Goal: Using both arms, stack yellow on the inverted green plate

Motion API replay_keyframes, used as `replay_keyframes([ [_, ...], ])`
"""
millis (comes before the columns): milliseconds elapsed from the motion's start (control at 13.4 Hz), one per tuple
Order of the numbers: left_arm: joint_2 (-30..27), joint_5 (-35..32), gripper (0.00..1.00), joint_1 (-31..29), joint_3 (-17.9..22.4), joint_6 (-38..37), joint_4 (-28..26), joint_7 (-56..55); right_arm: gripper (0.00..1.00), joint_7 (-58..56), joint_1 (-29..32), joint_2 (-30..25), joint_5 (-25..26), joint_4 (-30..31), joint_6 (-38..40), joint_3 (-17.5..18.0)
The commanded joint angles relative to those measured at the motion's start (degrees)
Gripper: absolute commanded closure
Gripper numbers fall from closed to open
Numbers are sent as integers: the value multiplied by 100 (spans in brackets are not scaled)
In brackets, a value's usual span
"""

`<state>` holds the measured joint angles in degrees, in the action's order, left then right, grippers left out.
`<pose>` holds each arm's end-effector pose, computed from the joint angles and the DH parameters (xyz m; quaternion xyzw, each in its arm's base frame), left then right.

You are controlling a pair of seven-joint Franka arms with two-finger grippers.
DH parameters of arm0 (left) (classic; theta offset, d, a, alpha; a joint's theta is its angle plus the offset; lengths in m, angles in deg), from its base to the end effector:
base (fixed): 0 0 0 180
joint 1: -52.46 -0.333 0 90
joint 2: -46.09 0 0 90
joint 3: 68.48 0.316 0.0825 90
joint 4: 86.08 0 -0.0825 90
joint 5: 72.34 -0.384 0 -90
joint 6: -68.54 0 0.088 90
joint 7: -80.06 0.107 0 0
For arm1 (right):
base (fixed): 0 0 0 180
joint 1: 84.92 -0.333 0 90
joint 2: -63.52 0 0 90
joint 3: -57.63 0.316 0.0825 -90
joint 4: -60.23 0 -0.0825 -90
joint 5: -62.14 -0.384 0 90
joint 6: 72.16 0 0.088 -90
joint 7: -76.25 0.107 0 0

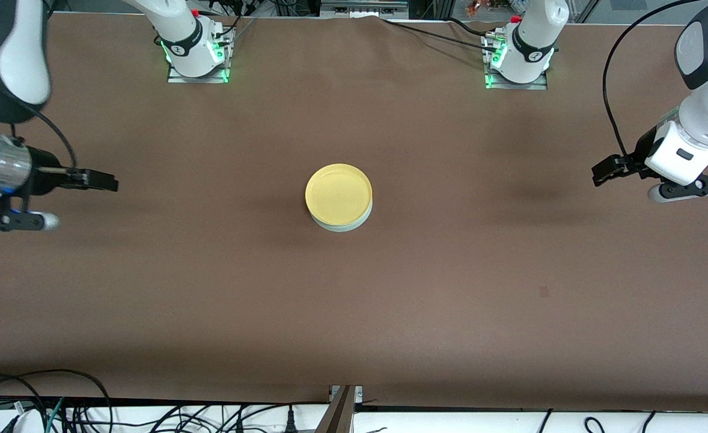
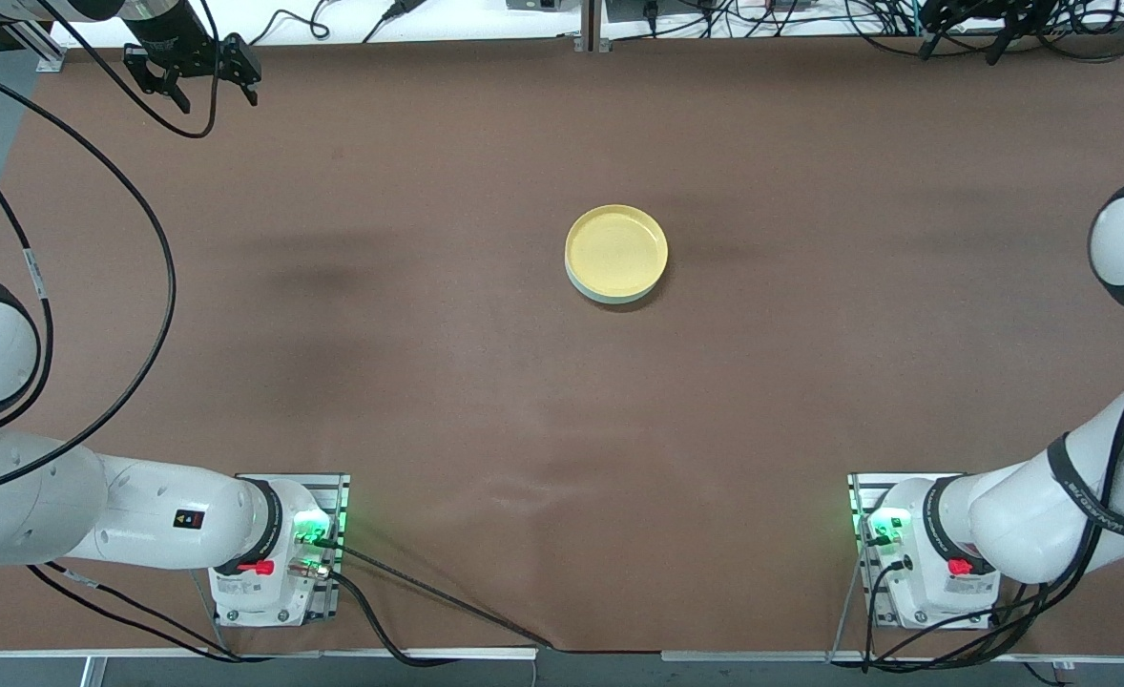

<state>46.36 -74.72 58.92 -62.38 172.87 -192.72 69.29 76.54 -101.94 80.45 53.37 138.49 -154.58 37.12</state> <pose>0.5585 -0.0002 0.5051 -0.9959 -0.0851 0.0204 0.0223 0.6206 0.0108 0.5444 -0.9940 0.0286 0.1015 0.0278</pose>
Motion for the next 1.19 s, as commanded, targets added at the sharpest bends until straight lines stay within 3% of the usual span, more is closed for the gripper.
replay_keyframes([
  [0,79,-61,0,-49,-30,-26,152,75,0,-38,646,-679,768,267,112,907],
  [298,114,-61,0,-49,-30,-18,152,75,0,-38,998,-1463,895,778,59,1023],
  [522,114,-61,0,-49,-30,-18,152,75,0,-108,1244,-1499,912,734,269,1216],
  [1118,114,-61,0,-49,-30,-18,152,84,0,-117,1262,-1218,912,427,578,1181],
])
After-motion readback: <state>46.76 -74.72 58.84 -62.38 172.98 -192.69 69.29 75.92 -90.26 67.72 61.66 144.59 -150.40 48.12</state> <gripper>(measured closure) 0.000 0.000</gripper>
